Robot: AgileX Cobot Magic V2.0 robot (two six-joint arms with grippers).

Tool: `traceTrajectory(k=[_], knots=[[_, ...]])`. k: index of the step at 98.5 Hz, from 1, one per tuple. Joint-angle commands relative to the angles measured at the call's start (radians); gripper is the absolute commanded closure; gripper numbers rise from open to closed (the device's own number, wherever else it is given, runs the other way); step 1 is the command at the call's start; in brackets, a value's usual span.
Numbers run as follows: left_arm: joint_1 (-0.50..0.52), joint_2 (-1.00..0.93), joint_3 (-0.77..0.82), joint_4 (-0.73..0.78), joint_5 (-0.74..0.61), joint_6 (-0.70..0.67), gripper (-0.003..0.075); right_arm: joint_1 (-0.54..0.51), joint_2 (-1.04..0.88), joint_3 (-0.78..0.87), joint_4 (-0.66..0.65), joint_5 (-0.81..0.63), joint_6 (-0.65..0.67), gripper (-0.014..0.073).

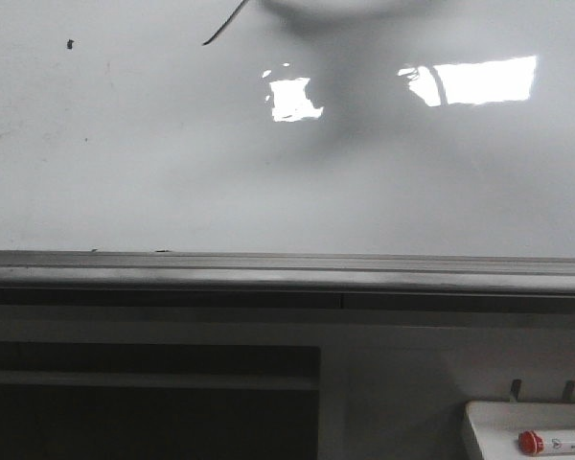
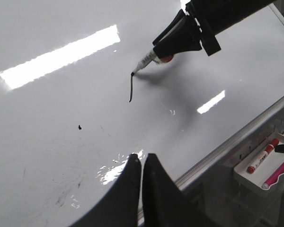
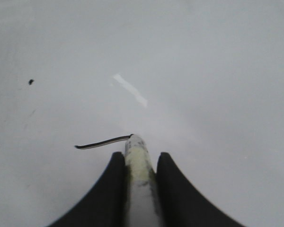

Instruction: Write number 2 on whiteboard

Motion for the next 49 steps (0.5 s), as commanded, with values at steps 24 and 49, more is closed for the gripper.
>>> traceTrajectory(k=[24,49], knots=[[0.000,0.012,-0.024,-0.023,-0.101,-0.014,0.0741,-0.143,-0.123,-0.006,-0.074,0.154,0.002,0.0654],[0.000,0.012,-0.024,-0.023,-0.129,-0.014,0.0741,-0.043,-0.095,0.155,-0.001,0.061,0.041,0.0654]])
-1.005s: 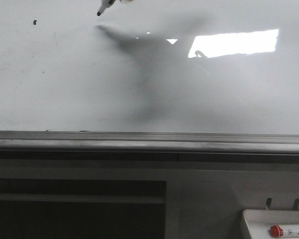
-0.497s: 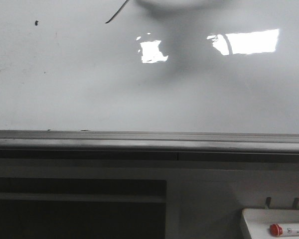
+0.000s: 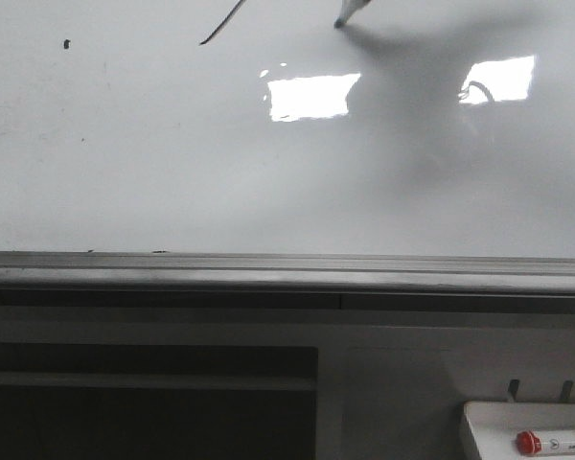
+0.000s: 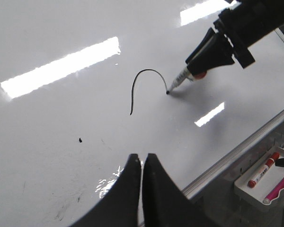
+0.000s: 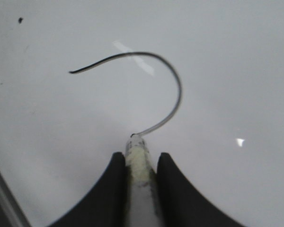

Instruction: Write number 2 on whiteboard

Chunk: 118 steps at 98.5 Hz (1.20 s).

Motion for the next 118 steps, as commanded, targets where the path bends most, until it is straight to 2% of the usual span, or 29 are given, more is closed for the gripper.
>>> traceTrajectory(k=[1,28,42,53,76,106,118], knots=[[0.000,0.013,-0.024,-0.013,-0.085,-0.012,0.0741,0.051,0.023,0.039,0.017,-0.100,0.005,0.0654],[0.000,0.013,-0.024,-0.013,-0.085,-0.012,0.0741,0.228,0.207,0.050,0.030,-0.309,0.005,0.0654],[0.000,0.013,-0.024,-0.013,-0.085,-0.012,0.0741,0.238,0.240,0.050,0.046,-0.346,0.005,0.0654],[0.000,0.013,-0.024,-0.013,-0.085,-0.012,0.0741,0.208,0.216,0.050,0.046,-0.335,0.005,0.0654],[0.000,0.013,-0.024,-0.013,-0.085,-0.012,0.0741,0.035,0.058,0.097,0.046,-0.220,0.017,0.0654],[0.000,0.013,-0.024,-0.013,-0.085,-0.012,0.0741,-0.363,-0.199,0.295,0.037,-0.131,0.017,0.0654],[0.000,0.013,-0.024,-0.013,-0.085,-0.012,0.0741,-0.406,-0.230,0.337,0.041,-0.169,0.028,0.0654]])
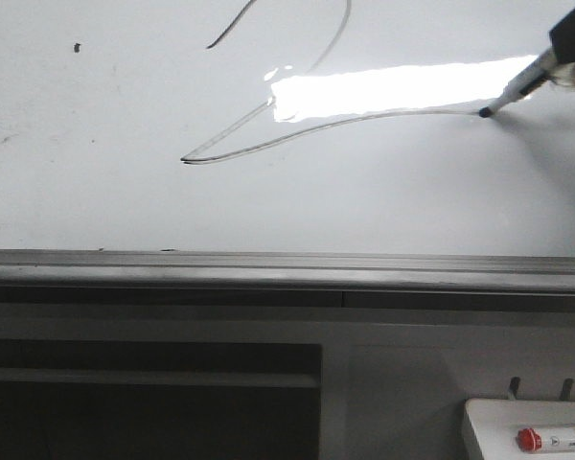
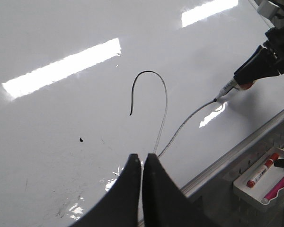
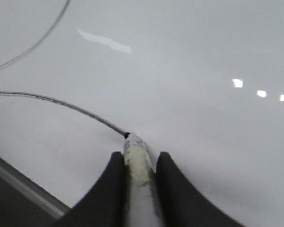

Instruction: Write number 2 on whiteboard

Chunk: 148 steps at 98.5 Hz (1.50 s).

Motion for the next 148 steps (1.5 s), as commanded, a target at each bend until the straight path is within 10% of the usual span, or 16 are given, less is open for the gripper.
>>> traceTrajectory(k=[1,44,73,100,148], knots=[[0.000,0.013,-0.024,-0.013,-0.081,-0.012,0.0741,-0.063,0.006,0.025,-0.097,-0.238,-0.014,0.0654],[0.000,0.025,-0.032,-0.031,-0.081,-0.012,0.0711,0.274,-0.187,-0.357,0.201,0.041,-0.086,0.0654],[0.000,0.255,-0.251,-0.148,0.037,0.079,0.0315,0.517,-0.054,-0.459,0.166,0.155,-0.104,0.0654],[0.000,0.524,-0.491,-0.410,0.468,0.458,0.0379,0.702,0.113,-0.462,0.168,0.179,-0.158,0.0654],[0.000,0.649,-0.510,-0.508,0.482,0.498,0.0419,0.902,0.121,-0.462,0.175,0.102,-0.191,0.0654]])
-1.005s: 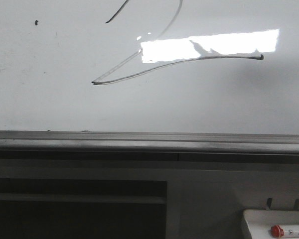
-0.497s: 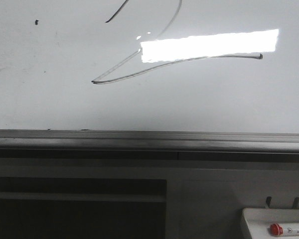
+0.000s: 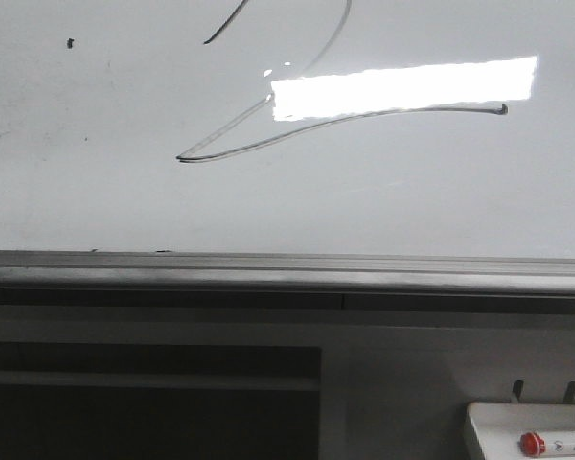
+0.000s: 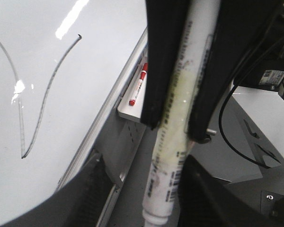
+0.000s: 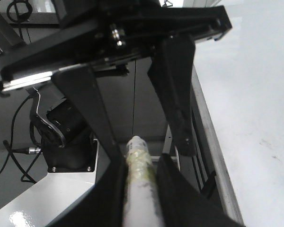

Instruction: Write number 2 on whiteboard

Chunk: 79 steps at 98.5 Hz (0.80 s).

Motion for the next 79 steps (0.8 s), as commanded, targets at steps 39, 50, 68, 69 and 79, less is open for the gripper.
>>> traceTrajectory(k=[39,50,68,69,79], knots=[[0.000,0.041,-0.032,-0.052,-0.057,0.004,0.0741,0.017,-0.014,-0.032,0.078,-0.019,-0.011,0.0614],[0.000,0.041,-0.032,-0.052,-0.057,0.004,0.0741,0.015,-0.014,-0.032,0.078,-0.019,-0.011,0.0393],[0.000,0.041,-0.032,-0.052,-0.089,0.004,0.0741,0.013,-0.038,-0.032,0.074,-0.109,-0.011,0.0058],[0.000,0.041,-0.032,-0.052,-0.096,0.004,0.0741,0.013,-0.043,-0.032,0.071,-0.113,-0.011,0.0055],[0.000,0.043,-0.032,0.018,-0.297,-0.121,0.0741,-0.097,-0.195,-0.032,-0.172,-0.134,0.007,0.0061]])
